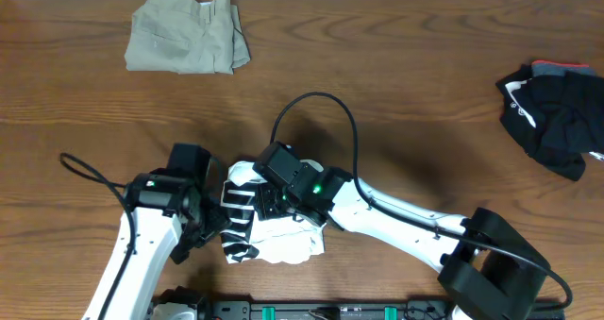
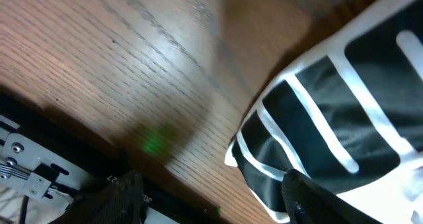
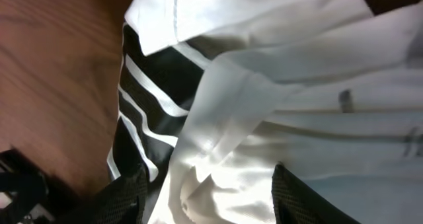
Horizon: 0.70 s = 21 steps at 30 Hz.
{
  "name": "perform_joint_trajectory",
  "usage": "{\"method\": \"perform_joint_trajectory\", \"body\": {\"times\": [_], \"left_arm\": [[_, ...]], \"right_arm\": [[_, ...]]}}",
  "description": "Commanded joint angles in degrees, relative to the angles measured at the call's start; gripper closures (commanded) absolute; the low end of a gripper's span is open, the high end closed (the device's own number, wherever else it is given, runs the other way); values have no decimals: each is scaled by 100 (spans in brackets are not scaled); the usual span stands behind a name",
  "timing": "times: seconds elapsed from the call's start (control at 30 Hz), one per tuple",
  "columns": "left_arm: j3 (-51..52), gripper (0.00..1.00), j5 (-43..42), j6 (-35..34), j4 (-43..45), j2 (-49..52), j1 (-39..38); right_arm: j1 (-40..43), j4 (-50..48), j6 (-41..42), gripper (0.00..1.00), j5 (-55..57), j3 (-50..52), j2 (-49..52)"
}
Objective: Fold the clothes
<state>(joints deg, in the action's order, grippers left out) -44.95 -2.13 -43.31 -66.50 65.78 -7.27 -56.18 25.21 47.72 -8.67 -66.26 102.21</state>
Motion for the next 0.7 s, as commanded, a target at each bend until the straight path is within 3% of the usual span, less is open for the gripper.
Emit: {"method": "perform_joint_trajectory", "body": {"times": [0.0,0.4,0.67], "left_arm": [[-109,30,138,-24,-79,-168,345],[-109,30,131,560,-334,-470,2277],[-109,30,107,553,-354,-470,2876]], "right_arm": [[-33,35,37,41,256,-149,-83],[-31,614,-247,41,498,-876,-83],[-42,1082,-323,41,715,-1154,63]]}}
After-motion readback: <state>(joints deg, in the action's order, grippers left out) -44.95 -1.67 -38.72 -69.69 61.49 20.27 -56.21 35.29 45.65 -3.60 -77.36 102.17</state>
